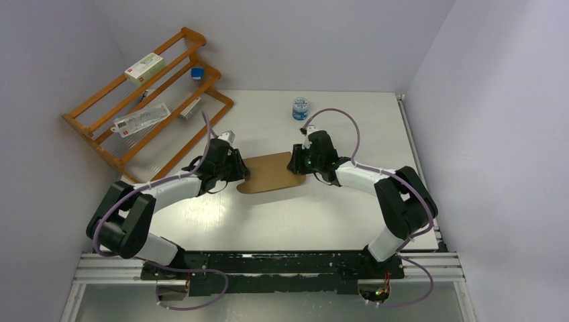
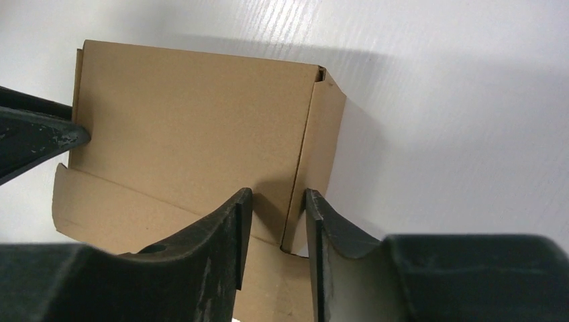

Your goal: Fold the paper box

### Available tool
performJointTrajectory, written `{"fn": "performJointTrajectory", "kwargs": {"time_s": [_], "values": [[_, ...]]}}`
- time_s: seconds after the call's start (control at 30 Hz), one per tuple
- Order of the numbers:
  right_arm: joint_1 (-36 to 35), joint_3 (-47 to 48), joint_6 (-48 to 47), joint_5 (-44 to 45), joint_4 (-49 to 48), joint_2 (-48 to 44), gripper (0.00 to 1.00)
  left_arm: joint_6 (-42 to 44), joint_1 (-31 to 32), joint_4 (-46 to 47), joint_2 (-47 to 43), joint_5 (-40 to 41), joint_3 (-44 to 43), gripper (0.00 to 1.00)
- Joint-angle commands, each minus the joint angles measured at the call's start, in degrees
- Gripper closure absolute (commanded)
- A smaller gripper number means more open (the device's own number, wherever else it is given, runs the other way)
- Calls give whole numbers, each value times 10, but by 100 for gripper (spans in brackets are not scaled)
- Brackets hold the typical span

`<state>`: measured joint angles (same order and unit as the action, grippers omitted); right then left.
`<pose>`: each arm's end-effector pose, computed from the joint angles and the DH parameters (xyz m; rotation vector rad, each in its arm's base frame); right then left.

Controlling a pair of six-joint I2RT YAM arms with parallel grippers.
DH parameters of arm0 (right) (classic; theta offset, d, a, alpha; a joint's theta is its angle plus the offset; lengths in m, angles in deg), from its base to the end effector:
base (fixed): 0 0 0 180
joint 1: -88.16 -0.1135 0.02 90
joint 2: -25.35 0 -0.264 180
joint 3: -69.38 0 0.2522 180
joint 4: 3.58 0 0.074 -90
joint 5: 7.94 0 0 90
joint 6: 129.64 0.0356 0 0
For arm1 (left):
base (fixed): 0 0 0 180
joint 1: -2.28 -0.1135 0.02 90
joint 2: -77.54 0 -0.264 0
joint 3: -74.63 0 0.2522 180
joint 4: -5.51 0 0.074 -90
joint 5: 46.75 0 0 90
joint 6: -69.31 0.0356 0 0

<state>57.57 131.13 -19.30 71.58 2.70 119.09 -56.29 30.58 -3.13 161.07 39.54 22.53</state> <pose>0.2865 0.1769 0.1758 -0.3091 2.2950 0.6738 0.2536 -0.1392 0.1738 -0.1145 2.3531 -0.6451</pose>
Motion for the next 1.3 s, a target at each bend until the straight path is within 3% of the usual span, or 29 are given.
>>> {"fn": "performJointTrajectory", "kwargs": {"time_s": [0.0, 0.1, 0.47, 0.67, 0.97, 1.07, 1.17, 1.27], "values": [[-16, 10, 18, -26, -12, 2, 64, 9, 1, 21, 9, -43, -26, 67], [-21, 9, 19, -26, -7, -1, 69, 14, 1, 24, 21, -47, -37, 67], [-38, 3, 54, -29, -4, -3, 69, 4, 4, 53, 68, -58, -56, 64], [-38, 18, 21, 27, 26, -32, 64, 3, 2, -5, 21, 35, -59, 53], [-38, 37, -58, 104, 105, -86, 44, 18, -10, -122, -90, 160, -75, 37], [-41, 29, -88, 110, 111, -113, 41, 35, -25, -143, -135, 161, -76, 31], [-59, 26, -127, 110, 115, -133, 39, 52, -40, -168, -167, 156, -81, 15], [-101, 37, -176, 134, 131, -134, 37, 73, -61, -198, -180, 129, -96, 11]]}}
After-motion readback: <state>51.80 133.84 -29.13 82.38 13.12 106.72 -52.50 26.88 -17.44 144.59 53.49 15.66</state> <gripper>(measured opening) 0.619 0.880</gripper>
